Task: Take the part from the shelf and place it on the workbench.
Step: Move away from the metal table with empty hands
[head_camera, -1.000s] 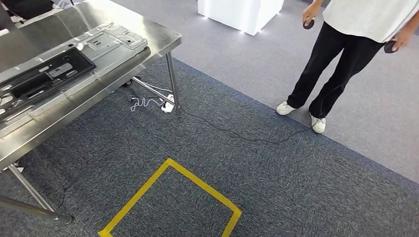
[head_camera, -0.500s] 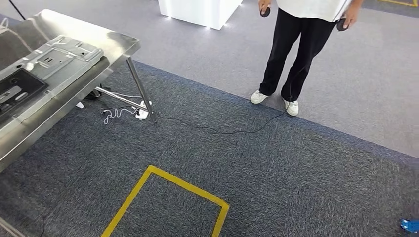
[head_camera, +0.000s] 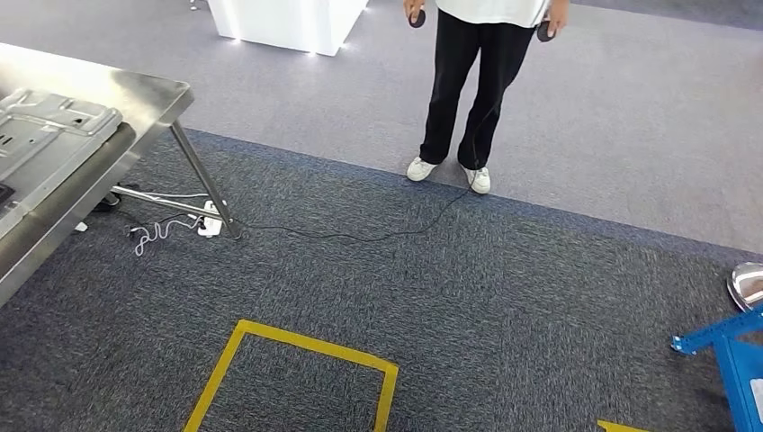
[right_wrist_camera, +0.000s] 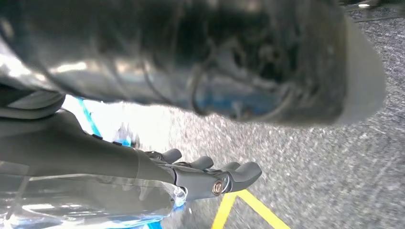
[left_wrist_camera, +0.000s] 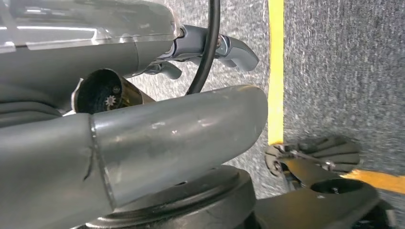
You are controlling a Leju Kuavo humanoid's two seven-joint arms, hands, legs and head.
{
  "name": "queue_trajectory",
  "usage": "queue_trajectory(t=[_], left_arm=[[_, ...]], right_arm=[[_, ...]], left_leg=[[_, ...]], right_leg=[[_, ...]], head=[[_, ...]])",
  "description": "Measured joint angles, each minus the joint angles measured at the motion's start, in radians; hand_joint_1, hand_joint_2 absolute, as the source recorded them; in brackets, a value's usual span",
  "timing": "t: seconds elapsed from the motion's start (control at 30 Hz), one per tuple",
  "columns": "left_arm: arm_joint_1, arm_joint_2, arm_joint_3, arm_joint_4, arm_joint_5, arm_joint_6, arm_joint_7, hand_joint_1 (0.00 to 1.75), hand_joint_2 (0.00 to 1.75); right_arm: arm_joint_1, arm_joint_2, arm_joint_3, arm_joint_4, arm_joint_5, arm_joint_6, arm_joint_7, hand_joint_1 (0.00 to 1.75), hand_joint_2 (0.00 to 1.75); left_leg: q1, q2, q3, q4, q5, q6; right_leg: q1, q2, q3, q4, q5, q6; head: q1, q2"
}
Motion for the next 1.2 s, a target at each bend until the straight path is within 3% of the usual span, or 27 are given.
queue_trajectory(t=[0.03, 0.07, 0.13, 0.2, 0.23, 0.3, 0.33, 0.4, 0.47, 0.5, 0.53, 0.57, 0.63, 0.7, 0.77, 0.9, 1.13, 1.2], left_arm=[[0.001, 0.0, 0.0, 0.0, 0.0, 0.0, 0.001, 0.0, 0.0], [0.001, 0.0, 0.0, 0.0, 0.0, 0.0, 0.001, 0.0, 0.0], [-0.001, -0.001, 0.0, 0.0, 0.0, 0.0, 0.001, 0.0, 0.0], [-0.002, -0.002, 0.0, 0.0, 0.0, 0.0, 0.001, 0.0, 0.0], [-0.002, -0.002, 0.0, 0.0, 0.0, 0.0, 0.001, 0.0, 0.0], [-0.006, -0.003, 0.0, 0.0, 0.0, 0.0, 0.001, 0.0, 0.0], [-0.008, -0.004, 0.0, 0.0, 0.0, 0.0, 0.001, 0.0, 0.0], [-0.009, -0.004, 0.0, -0.001, 0.0, -0.001, 0.001, 0.0, 0.0], [-0.006, -0.004, 0.0, -0.001, -0.001, -0.002, 0.003, 0.0, 0.0], [-0.003, -0.004, 0.0, -0.001, -0.001, -0.003, 0.003, 0.0, 0.0], [-0.001, -0.004, -0.001, -0.001, -0.001, -0.003, 0.004, 0.0, 0.0], [0.0, -0.004, -0.001, -0.001, -0.001, -0.003, 0.004, 0.0, 0.0], [0.0, -0.004, -0.001, -0.001, -0.001, -0.003, 0.004, 0.0, 0.0], [-0.001, -0.004, -0.001, -0.001, 0.0, -0.003, 0.006, 0.0, 0.0], [-0.005, -0.004, -0.001, -0.001, 0.003, -0.006, 0.008, 0.0, 0.0], [-0.006, -0.004, -0.001, -0.001, 0.017, -0.009, 0.016, 0.0, 0.0], [-0.007, -0.004, -0.001, -0.001, 0.021, -0.006, 0.026, 0.0, 0.0], [-0.007, -0.004, -0.001, -0.001, 0.021, -0.005, 0.026, 0.0, 0.0]], right_arm=[[0.0, 0.0, 0.0, 0.0, 0.0, 0.0, 0.0, 0.0, 0.0], [0.001, 0.0, 0.0, 0.0, 0.0, -0.001, -0.001, 0.0, 0.0], [0.001, -0.001, 0.0, 0.0, 0.0, -0.002, -0.001, 0.0, 0.0], [-0.002, -0.002, 0.0, 0.0, 0.0, -0.002, -0.002, 0.0, 0.0], [-0.003, -0.002, 0.0, 0.001, 0.0, -0.002, -0.002, 0.0, 0.0], [-0.002, -0.002, 0.0, 0.001, 0.0, -0.002, -0.002, 0.0, 0.0], [0.0, -0.002, 0.0, 0.001, 0.0, -0.002, -0.002, 0.0, 0.0], [-0.001, -0.001, 0.0, 0.001, 0.001, -0.002, -0.002, 0.0, 0.0], [-0.002, -0.001, 0.0, 0.001, 0.002, -0.002, -0.002, 0.0, 0.0], [-0.002, -0.001, 0.0, 0.001, 0.003, -0.002, -0.002, 0.0, 0.0], [-0.002, -0.001, 0.0, 0.001, 0.004, -0.002, -0.002, 0.0, 0.0], [-0.002, -0.001, 0.0, 0.001, 0.004, -0.002, -0.002, 0.0, 0.0], [-0.002, -0.001, 0.0, 0.001, 0.007, -0.002, -0.002, 0.0, 0.0], [-0.001, -0.001, 0.0, 0.002, 0.012, 0.0, -0.003, 0.0, 0.0], [0.001, -0.001, 0.0, 0.002, 0.022, 0.005, -0.005, 0.0, 0.0], [0.004, -0.001, 0.0, 0.002, 0.03, 0.009, -0.008, 0.0, 0.0], [0.001, -0.001, 0.001, 0.003, 0.034, 0.009, -0.009, 0.0, 0.0], [0.002, -0.001, 0.001, 0.003, 0.034, 0.009, -0.009, 0.0, 0.0]], left_leg=[[-0.001, 0.015, 0.0, 0.0, -0.001, 0.0], [-0.002, 0.028, 0.001, 0.0, -0.002, -0.001], [-0.003, 0.05, 0.005, 0.001, -0.006, -0.006], [-0.007, 0.069, 0.009, 0.003, -0.012, -0.015], [-0.009, 0.078, 0.011, 0.004, -0.015, -0.021], [-0.01, 0.095, 0.017, 0.002, -0.018, -0.031], [-0.008, 0.09, 0.018, 0.007, -0.024, -0.036], [-0.005, 0.044, -0.004, 0.066, -0.067, -0.045], [-0.002, -0.006, -0.064, 0.2, -0.136, -0.047], [-0.002, -0.014, -0.093, 0.261, -0.158, -0.048], [-0.002, -0.017, -0.11, 0.293, -0.159, -0.047], [-0.002, -0.019, -0.109, 0.283, -0.139, -0.045], [-0.001, -0.033, -0.061, 0.164, -0.062, -0.04], [-0.001, -0.059, -0.017, 0.051, -0.018, -0.034], [-0.002, -0.071, -0.009, 0.021, -0.015, -0.028], [-0.005, -0.07, -0.008, 0.016, -0.011, -0.023], [-0.007, -0.07, -0.008, 0.018, -0.009, -0.017], [-0.011, -0.07, -0.009, 0.022, -0.011, -0.011]], right_leg=[[-0.001, -0.005, -0.007, 0.018, 0.001, 0.002], [-0.002, -0.01, 0.005, -0.002, 0.021, 0.002], [0.0, -0.043, 0.078, -0.135, 0.082, -0.002], [0.009, -0.075, 0.133, -0.241, 0.114, -0.014], [0.013, -0.079, 0.14, -0.258, 0.115, -0.02], [0.014, -0.057, 0.138, -0.261, 0.118, -0.031], [0.012, -0.047, 0.14, -0.265, 0.121, -0.037], [0.006, -0.027, 0.144, -0.273, 0.127, -0.049], [0.006, -0.004, 0.143, -0.274, 0.129, -0.054], [0.007, 0.01, 0.142, -0.273, 0.129, -0.055], [0.008, 0.024, 0.142, -0.272, 0.129, -0.056], [0.008, 0.038, 0.143, -0.27, 0.129, -0.056], [0.008, 0.063, 0.143, -0.263, 0.126, -0.054], [0.01, 0.08, 0.138, -0.254, 0.122, -0.047], [0.011, 0.089, 0.131, -0.249, 0.121, -0.038], [0.01, 0.088, 0.131, -0.253, 0.123, -0.06], [0.009, 0.088, 0.136, -0.263, 0.128, -0.052], [0.006, 0.089, 0.136, -0.269, 0.131, -0.039]], head=[[0.0, 0.0], [0.0, 0.0], [0.0, 0.0], [0.0, 0.0], [0.0, 0.0], [0.0, 0.0], [0.0, 0.0], [-0.001, 0.0], [-0.002, 0.0], [-0.002, 0.0], [-0.002, 0.0], [-0.002, 0.0], [-0.002, 0.0], [-0.002, 0.0], [-0.002, 0.0], [-0.002, 0.0], [-0.001, 0.0], [-0.002, 0.0]])
